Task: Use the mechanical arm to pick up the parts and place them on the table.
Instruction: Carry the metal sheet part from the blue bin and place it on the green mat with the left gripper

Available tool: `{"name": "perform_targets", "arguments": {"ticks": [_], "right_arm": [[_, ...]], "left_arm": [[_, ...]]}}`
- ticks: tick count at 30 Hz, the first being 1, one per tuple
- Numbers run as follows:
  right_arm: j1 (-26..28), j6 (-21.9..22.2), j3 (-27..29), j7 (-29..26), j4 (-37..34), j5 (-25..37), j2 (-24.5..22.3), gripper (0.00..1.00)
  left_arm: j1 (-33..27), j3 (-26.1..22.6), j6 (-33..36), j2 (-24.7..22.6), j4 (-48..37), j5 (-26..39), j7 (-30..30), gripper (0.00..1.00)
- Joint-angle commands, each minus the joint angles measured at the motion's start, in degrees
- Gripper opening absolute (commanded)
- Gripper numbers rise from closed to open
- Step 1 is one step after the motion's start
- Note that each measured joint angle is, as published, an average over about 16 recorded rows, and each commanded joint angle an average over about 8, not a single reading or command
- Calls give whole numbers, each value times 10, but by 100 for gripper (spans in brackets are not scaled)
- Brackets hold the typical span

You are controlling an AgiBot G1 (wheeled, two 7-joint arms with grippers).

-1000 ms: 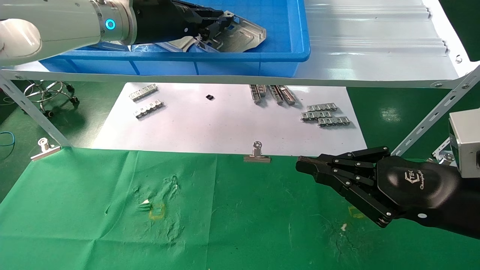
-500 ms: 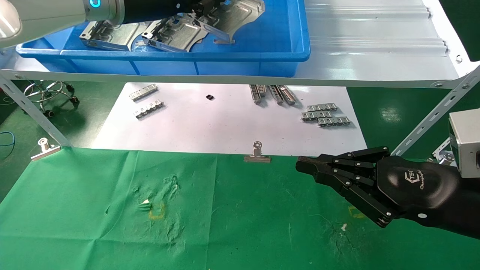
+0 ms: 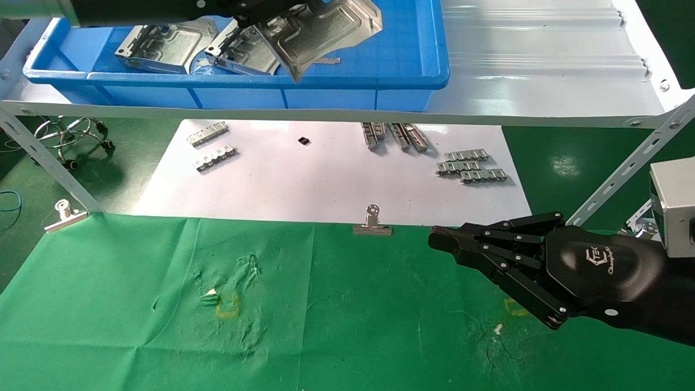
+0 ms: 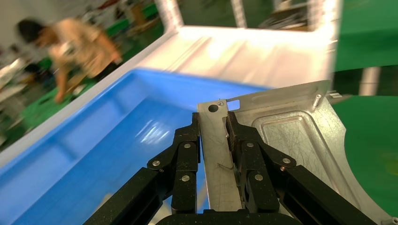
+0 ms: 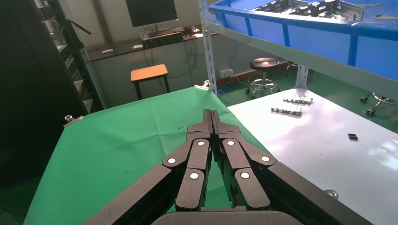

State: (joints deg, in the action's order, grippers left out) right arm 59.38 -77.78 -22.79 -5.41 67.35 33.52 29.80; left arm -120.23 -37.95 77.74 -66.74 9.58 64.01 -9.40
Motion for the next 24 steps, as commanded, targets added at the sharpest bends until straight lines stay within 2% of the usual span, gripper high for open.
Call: {"name": "perform_targets", "arguments": {"ticks": [1,5,8,17,24], "right_arm": [[0,0,0,0,0,0,0,0],[0,0,0,0,0,0,0,0],[0,0,0,0,0,0,0,0],[0,0,0,0,0,0,0,0],[0,0,0,0,0,0,0,0]], "left_arm": [[-1,4,46,16,2,-7,-14,0],[2,2,110,43,13,-11,-43,0],[11,-4,133,64,33,-14,-62,0],[73,-47,141,144,168,-59,-97,0],[124,-108,139,213,274,-109,-110,0]]}}
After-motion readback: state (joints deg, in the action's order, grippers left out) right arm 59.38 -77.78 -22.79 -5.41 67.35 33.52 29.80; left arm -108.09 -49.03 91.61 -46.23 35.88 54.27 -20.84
